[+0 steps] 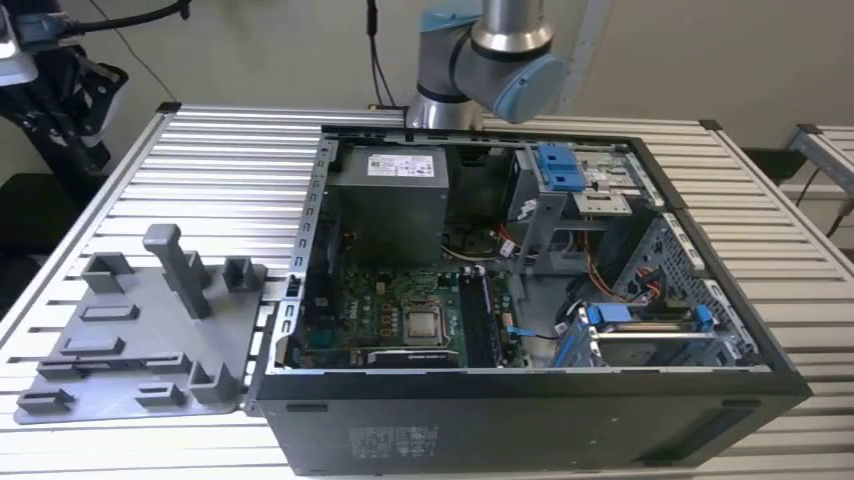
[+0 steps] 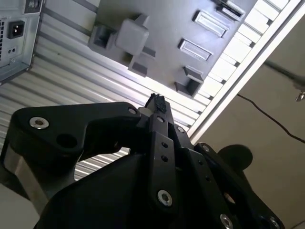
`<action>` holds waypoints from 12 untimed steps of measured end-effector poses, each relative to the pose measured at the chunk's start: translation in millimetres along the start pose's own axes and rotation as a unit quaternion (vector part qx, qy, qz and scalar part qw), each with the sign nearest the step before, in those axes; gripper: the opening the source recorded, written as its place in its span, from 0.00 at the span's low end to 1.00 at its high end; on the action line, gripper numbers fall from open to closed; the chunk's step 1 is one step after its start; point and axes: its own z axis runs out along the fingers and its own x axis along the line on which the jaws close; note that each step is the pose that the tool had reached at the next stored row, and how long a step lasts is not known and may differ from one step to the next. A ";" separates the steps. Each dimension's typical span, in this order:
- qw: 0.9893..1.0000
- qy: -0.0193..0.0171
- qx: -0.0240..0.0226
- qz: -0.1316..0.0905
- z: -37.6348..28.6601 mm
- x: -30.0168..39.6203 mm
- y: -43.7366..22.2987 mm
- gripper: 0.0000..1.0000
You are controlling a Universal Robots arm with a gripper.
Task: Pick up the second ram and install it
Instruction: 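Reach for the second ram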
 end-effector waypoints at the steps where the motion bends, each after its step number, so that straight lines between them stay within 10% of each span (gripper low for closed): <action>1: 1.000 0.000 0.000 0.000 0.5 0.7 -0.9 0.11; 12: 1.000 0.000 0.003 0.001 2.4 8.0 -19.1 0.11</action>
